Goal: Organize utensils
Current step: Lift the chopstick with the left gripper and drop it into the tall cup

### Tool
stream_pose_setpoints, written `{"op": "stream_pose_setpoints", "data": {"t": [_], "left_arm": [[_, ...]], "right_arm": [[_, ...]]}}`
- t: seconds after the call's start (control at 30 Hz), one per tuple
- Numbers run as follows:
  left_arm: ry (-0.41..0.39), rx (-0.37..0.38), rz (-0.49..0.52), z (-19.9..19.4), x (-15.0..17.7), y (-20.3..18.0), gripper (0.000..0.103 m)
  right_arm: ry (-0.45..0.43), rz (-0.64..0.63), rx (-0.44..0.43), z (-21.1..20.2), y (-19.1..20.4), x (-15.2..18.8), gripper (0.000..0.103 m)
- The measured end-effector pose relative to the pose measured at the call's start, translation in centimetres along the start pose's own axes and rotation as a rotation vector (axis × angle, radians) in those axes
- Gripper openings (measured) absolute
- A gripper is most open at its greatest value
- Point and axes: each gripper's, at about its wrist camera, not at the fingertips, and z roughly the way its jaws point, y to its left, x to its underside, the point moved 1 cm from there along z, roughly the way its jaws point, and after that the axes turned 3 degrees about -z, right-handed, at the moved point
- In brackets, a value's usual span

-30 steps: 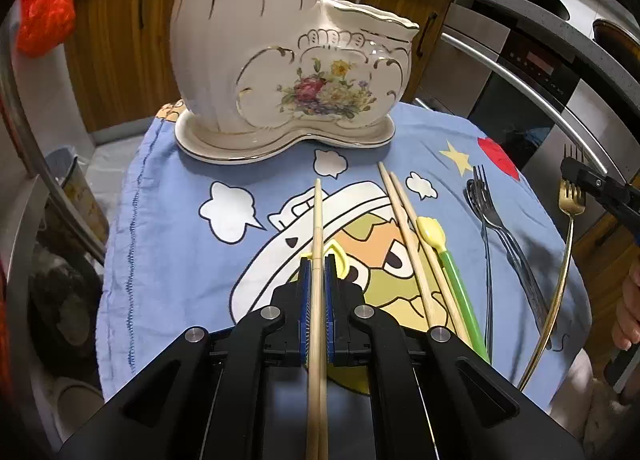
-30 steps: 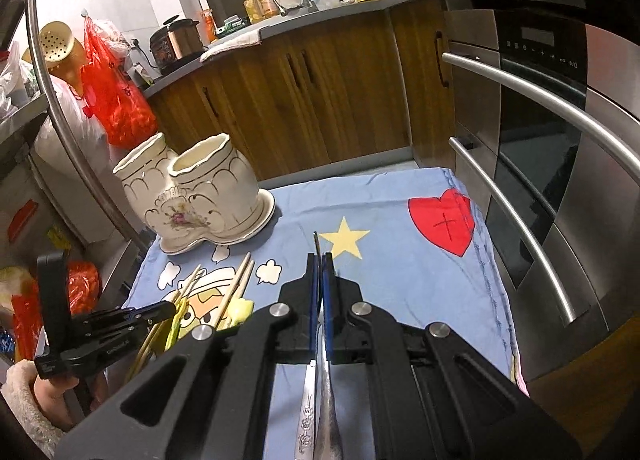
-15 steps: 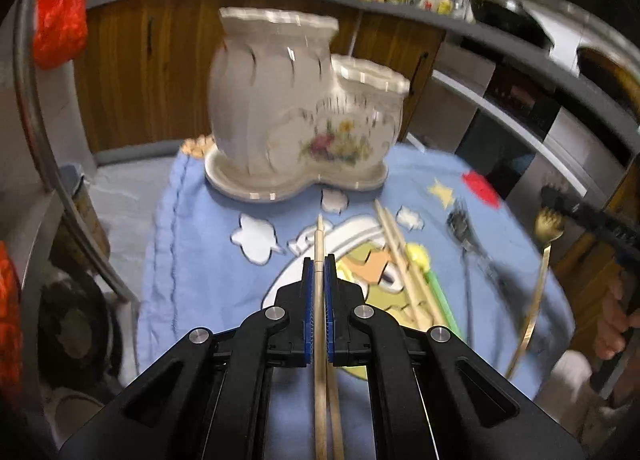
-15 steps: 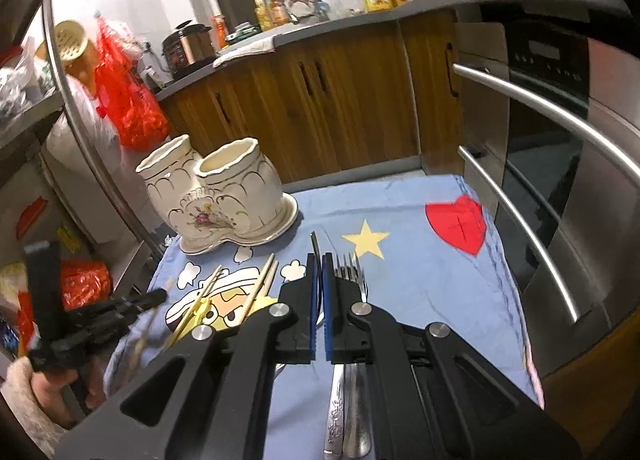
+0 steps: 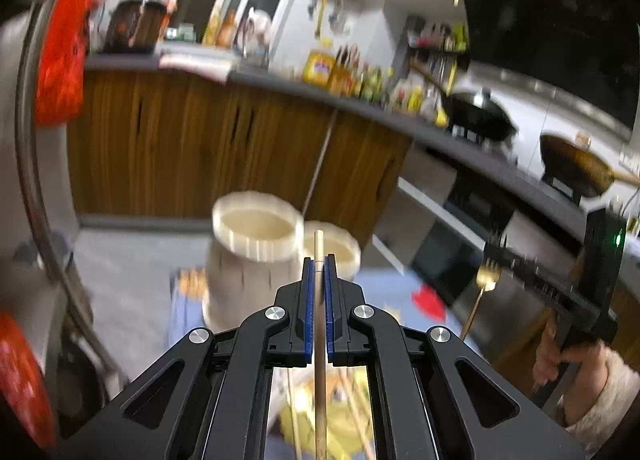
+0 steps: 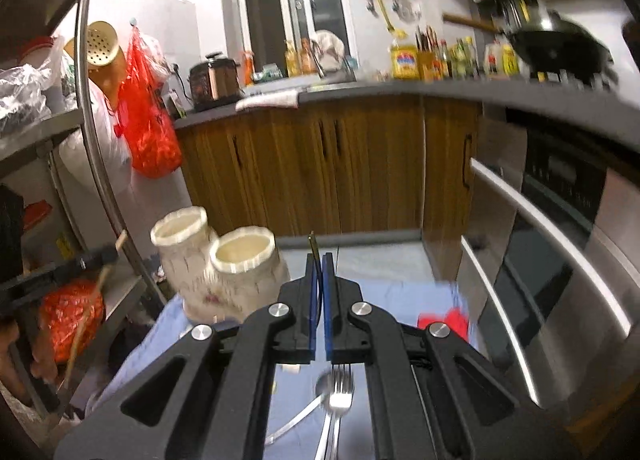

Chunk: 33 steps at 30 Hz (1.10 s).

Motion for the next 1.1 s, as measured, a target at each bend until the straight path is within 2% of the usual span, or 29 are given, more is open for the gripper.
{"op": "stream_pose_setpoints", "data": {"t": [0.17, 0.27, 0.43, 0.67, 0.8, 0.93, 1.1], "left_arm": [[-0.094, -0.008, 0.030, 2.0, -6.1, 0.4, 0.006], [-0.113, -0.020, 0.052, 3.7, -8.6, 0.7, 0.006], [-0.138, 0.011, 0.048, 7.7, -11.8, 2.2, 0.006], [-0.149, 0.024, 0.024, 12.0, -13.7, 3.6, 0.006], [-0.171, 0.008, 0.059, 13.2, -14.0, 3.3, 0.006], [-0.168, -0.015, 0.082, 14.6, -13.3, 3.4, 0.006], [-0.120, -0.051, 0.114, 15.7, -12.1, 3.7, 0.006]], "right_arm": [[-0.061, -0.029, 0.006, 1.3, 0.6, -4.6, 0.002], [-0.097, -0.034, 0.017, 2.4, 0.8, -7.0, 0.002], [-0.148, -0.049, 0.045, 5.0, 1.7, -10.1, 0.002], [-0.177, -0.089, 0.104, 9.1, 3.2, -11.4, 0.002], [-0.189, -0.146, 0.142, 10.7, 4.3, -10.7, 0.002], [-0.172, -0.175, 0.151, 12.0, 4.7, -9.6, 0.002], [-0.148, -0.176, 0.139, 12.6, 4.5, -8.3, 0.002]]}}
